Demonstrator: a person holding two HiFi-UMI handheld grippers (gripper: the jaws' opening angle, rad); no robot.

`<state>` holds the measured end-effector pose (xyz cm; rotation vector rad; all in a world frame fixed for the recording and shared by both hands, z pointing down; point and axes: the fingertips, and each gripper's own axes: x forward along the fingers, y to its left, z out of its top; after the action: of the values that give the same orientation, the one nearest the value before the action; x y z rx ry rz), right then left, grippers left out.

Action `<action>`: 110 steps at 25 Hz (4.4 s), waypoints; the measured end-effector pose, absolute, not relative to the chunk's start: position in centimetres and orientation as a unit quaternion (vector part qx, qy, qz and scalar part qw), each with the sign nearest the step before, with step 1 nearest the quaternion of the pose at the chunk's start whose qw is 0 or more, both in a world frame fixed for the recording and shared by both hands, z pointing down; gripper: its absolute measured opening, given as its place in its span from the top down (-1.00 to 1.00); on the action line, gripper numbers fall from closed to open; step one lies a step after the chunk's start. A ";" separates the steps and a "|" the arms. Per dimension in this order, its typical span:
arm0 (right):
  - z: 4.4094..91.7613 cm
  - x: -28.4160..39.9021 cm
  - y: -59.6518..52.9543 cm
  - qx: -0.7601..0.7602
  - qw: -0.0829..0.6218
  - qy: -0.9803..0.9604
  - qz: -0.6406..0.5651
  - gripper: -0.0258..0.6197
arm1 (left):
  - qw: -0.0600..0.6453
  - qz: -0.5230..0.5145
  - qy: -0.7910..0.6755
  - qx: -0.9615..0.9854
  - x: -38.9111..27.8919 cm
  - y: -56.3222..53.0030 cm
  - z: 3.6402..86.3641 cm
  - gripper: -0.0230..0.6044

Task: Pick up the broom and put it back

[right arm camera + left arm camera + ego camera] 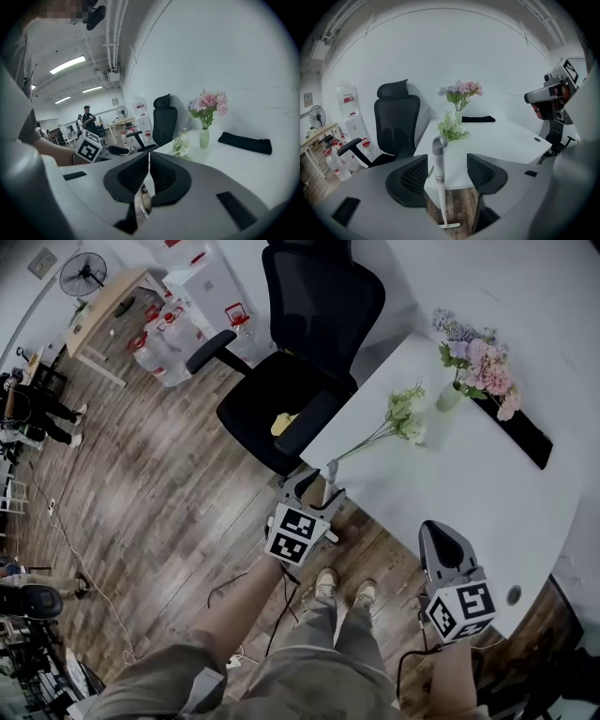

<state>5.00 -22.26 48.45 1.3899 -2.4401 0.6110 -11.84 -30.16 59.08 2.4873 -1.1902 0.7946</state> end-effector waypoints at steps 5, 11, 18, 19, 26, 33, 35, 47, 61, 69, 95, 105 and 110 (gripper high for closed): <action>50.5 5.3 -22.5 0.476 0.154 -0.837 0.221 0.81 | 0.154 0.299 -0.411 0.848 -11.6 -31.6 63.2 0.08; 52.7 6.1 -23.1 0.481 0.161 -0.828 0.238 0.81 | 0.149 0.327 -0.403 0.842 -10.3 -33.5 65.8 0.13; 53.3 6.9 -22.8 0.484 0.162 -0.825 0.242 0.81 | 0.135 0.327 -0.420 0.836 -10.5 -33.3 65.8 0.57; 53.3 7.0 -22.7 0.485 0.163 -0.825 0.241 0.81 | 0.135 0.326 -0.422 0.835 -10.6 -33.2 65.7 0.58; 51.8 7.2 -21.7 0.487 0.159 -0.828 0.228 0.81 | 0.120 0.344 -0.427 0.827 -12.1 -29.5 64.7 0.58; 48.5 6.7 -19.1 0.491 0.145 -0.835 0.201 0.81 | 0.130 0.336 -0.447 0.819 -15.0 -24.2 62.8 0.59; 47.4 6.7 -18.3 0.493 0.137 -0.836 0.199 0.81 | 0.124 0.328 -0.446 0.823 -15.2 -23.1 61.2 0.59; 36.0 8.4 -13.5 0.521 0.116 -0.843 0.062 0.81 | 0.034 0.199 -0.449 0.870 -13.2 -20.9 42.6 0.59; 28.2 10.5 -7.8 0.539 0.052 -0.840 0.023 0.81 | -0.019 0.131 -0.434 0.891 -13.3 -13.4 30.6 0.59; 29.3 9.8 -6.6 0.535 0.053 -0.843 0.036 0.81 | -0.013 0.141 -0.425 0.894 -13.4 -11.6 30.9 0.60; 38.3 16.1 -4.9 0.612 0.103 -0.773 0.134 0.81 | 0.035 0.241 -0.269 0.932 -0.8 -10.7 42.3 0.60; 45.4 19.6 -4.8 0.647 0.131 -0.724 0.200 0.81 | 0.075 0.317 -0.193 0.926 4.9 -10.0 51.5 0.60; 48.1 20.6 -4.4 0.650 0.141 -0.711 0.228 0.81 | 0.076 0.367 -0.157 0.914 7.0 -9.1 56.7 0.60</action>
<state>20.60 -4.44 48.06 1.8772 -2.0543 0.6577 7.02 -9.13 56.67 2.7397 -0.4700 1.0993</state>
